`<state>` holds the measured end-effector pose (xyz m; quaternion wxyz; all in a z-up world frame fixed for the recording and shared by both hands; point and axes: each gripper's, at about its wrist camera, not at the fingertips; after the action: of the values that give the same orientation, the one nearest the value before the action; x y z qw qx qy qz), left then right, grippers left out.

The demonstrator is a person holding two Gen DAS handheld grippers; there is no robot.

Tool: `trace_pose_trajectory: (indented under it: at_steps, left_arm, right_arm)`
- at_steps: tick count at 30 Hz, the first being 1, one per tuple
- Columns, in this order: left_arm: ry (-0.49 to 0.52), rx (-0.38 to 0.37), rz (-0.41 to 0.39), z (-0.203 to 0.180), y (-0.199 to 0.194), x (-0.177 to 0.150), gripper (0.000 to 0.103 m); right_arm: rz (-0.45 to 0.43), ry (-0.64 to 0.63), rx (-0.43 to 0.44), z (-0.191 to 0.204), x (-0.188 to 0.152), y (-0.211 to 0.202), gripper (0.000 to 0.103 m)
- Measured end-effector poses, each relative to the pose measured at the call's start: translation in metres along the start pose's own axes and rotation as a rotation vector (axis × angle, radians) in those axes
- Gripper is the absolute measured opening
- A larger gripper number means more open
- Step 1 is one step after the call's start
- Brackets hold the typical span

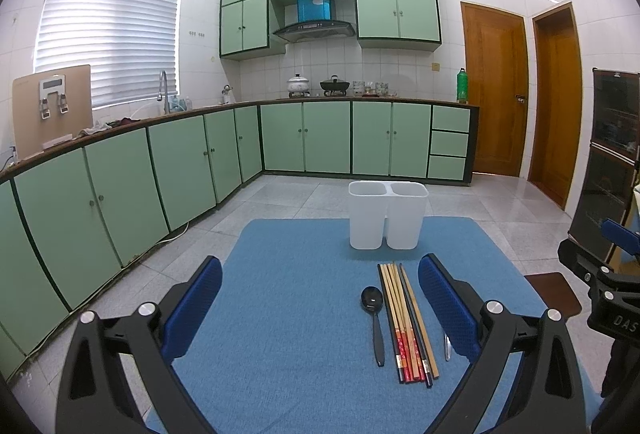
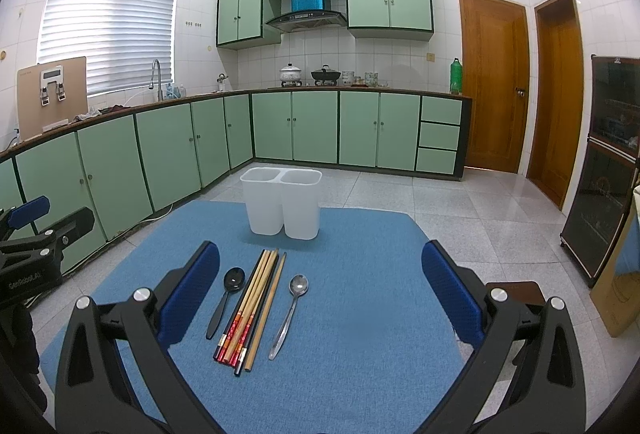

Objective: Organize utensils

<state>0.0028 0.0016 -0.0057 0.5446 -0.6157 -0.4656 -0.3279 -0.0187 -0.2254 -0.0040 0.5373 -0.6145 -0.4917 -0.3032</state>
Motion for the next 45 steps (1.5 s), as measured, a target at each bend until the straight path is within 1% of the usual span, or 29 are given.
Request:
trace_pose_trajectory:
  at_steps: [34, 41, 45]
  left_arm:
    - [0.001, 0.009, 0.006, 0.000, 0.005, 0.000, 0.096]
    - [0.002, 0.013, 0.022, -0.001, 0.013, 0.001, 0.096]
    - [0.005, 0.021, 0.038, 0.000, 0.023, -0.001, 0.096]
  right_arm:
    - [0.011, 0.003, 0.002, 0.002, -0.006, 0.008, 0.098]
    - [0.032, 0.000, 0.010, 0.004, -0.007, 0.014, 0.098]
    - [0.058, -0.006, 0.016, 0.004, -0.006, 0.026, 0.098]
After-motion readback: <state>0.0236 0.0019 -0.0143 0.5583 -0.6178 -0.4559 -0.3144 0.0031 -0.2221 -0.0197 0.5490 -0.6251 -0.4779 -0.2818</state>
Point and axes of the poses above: each gripper's, at about its wrist camera, not at the fingertips, and y roughly the way its jaws point, z to its left, x to its top, and after that the axes turned 14 degrees about -y, right-handed
